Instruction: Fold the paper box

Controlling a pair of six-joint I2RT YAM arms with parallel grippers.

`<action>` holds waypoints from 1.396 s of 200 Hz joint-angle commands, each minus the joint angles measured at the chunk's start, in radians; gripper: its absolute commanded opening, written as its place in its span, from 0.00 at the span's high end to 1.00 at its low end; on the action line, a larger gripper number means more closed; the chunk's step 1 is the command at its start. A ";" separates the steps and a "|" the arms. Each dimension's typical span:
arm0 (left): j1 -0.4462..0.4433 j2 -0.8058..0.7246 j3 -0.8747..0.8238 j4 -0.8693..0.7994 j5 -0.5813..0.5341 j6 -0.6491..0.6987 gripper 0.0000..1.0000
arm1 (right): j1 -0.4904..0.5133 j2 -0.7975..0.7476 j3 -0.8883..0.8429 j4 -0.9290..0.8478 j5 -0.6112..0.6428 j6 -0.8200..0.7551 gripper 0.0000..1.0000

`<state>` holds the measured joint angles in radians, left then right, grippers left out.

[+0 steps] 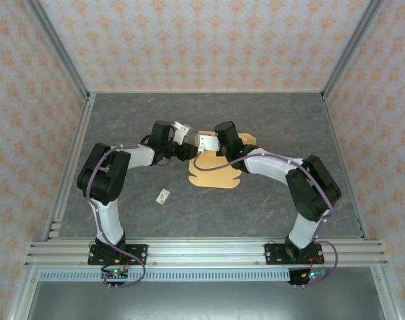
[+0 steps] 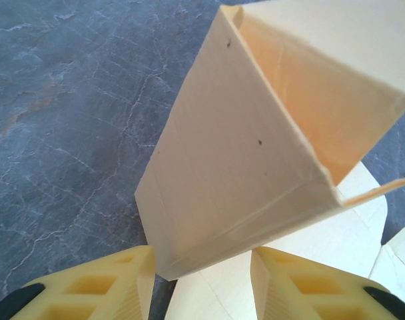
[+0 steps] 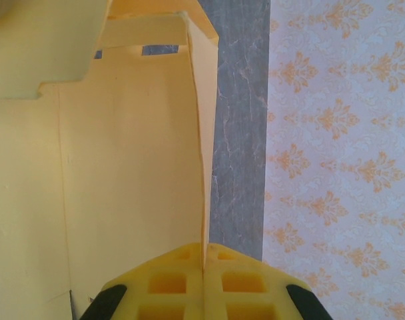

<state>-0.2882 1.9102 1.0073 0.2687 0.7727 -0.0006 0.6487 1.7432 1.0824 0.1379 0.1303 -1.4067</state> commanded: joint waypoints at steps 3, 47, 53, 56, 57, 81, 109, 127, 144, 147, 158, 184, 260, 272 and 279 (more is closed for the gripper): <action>-0.007 -0.064 -0.036 0.096 -0.060 -0.007 0.57 | 0.005 0.002 0.029 -0.076 -0.079 0.009 1.00; -0.008 -0.059 -0.034 0.084 -0.091 0.002 0.57 | -0.005 0.025 0.069 -0.110 -0.101 0.020 1.00; -0.008 -0.056 -0.033 0.081 -0.093 0.004 0.57 | -0.006 0.027 0.071 -0.111 -0.101 0.020 1.00; -0.009 -0.056 -0.031 0.080 -0.092 0.004 0.57 | -0.007 0.028 0.071 -0.111 -0.101 0.020 1.00; -0.009 -0.056 -0.032 0.080 -0.092 0.004 0.57 | -0.006 0.029 0.070 -0.111 -0.101 0.021 1.00; -0.011 -0.058 -0.037 0.091 -0.090 0.009 0.57 | -0.009 0.039 0.079 -0.115 -0.096 0.022 1.00; -0.016 -0.056 -0.024 0.090 -0.086 0.002 0.58 | -0.010 0.039 0.092 -0.129 -0.109 0.030 1.00; -0.020 -0.060 -0.025 0.095 -0.093 0.001 0.58 | -0.012 0.042 0.098 -0.137 -0.112 0.034 1.00; -0.020 -0.063 -0.031 0.097 -0.106 -0.001 0.58 | -0.015 0.037 0.099 -0.144 -0.115 0.034 1.00; -0.021 -0.064 -0.031 0.094 -0.110 0.000 0.58 | -0.014 0.037 0.098 -0.144 -0.114 0.034 1.00; -0.020 -0.067 -0.035 0.092 -0.127 0.001 0.57 | -0.018 0.036 0.100 -0.151 -0.112 0.032 1.00; -0.020 -0.059 -0.018 0.063 -0.129 0.007 0.55 | -0.019 0.033 0.100 -0.153 -0.110 0.032 1.00; 0.001 -0.044 0.032 0.023 -0.084 0.009 0.43 | -0.021 0.033 0.101 -0.160 -0.115 0.035 1.00; 0.002 -0.039 0.042 0.015 -0.068 0.019 0.42 | -0.021 0.035 0.103 -0.161 -0.116 0.038 1.00; 0.003 -0.033 0.056 -0.002 -0.062 0.024 0.42 | -0.021 0.036 0.103 -0.161 -0.118 0.038 1.00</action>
<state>-0.2943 1.8763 0.9966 0.2638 0.6765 0.0006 0.6243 1.7638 1.1637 0.0364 0.0692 -1.3876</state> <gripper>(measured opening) 0.576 0.045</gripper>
